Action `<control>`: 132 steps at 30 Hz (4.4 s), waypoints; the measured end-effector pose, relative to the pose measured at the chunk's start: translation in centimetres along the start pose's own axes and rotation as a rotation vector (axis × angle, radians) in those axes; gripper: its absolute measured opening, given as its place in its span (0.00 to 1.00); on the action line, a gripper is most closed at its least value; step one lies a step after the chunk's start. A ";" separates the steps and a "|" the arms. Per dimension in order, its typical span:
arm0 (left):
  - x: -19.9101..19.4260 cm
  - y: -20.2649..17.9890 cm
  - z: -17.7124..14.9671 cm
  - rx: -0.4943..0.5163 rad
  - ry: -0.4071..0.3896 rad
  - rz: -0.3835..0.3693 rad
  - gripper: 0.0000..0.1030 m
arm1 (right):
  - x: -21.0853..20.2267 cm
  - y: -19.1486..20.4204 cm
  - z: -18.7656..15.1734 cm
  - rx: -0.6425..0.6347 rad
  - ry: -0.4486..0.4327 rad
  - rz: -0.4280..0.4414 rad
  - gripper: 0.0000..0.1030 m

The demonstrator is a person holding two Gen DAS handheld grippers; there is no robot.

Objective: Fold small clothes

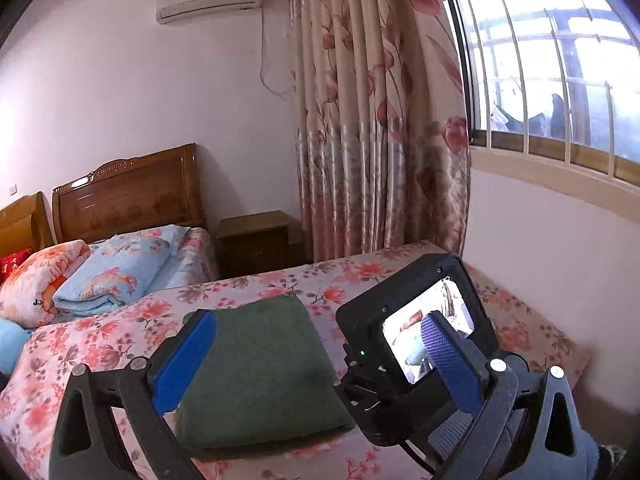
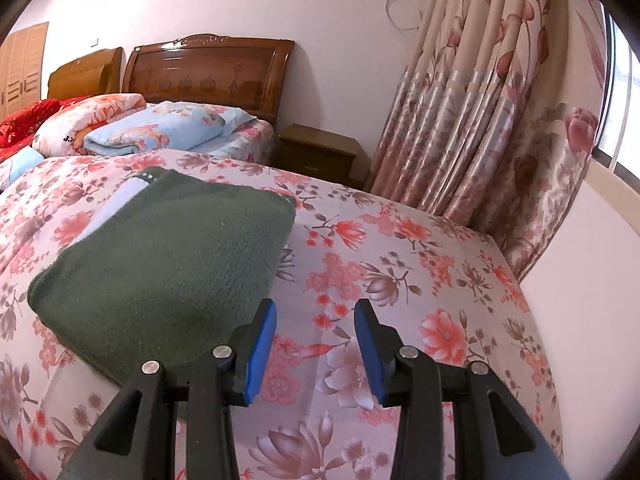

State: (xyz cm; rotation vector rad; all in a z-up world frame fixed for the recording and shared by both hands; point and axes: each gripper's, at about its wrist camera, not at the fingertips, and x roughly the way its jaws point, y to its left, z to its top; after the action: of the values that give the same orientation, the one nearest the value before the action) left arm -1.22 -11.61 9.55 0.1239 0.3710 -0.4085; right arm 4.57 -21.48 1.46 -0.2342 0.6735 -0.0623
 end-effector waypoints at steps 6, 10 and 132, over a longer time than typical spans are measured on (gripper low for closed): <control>0.3 -0.3 0.0 -0.002 0.003 0.014 1.00 | -0.1 0.2 -0.2 -0.001 -0.002 -0.001 0.40; 0.4 -0.4 0.1 0.000 0.005 0.007 1.00 | -0.1 0.2 -0.2 0.000 -0.001 0.000 0.40; -4.2 12.1 -1.1 -0.096 0.160 0.304 1.00 | -15.8 -3.0 1.8 0.188 -0.256 0.310 0.42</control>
State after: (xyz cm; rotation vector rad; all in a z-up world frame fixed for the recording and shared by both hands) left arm -0.21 1.16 10.69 0.1175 0.5206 -0.0799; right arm -6.62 -21.95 13.19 0.0449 0.4389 0.1980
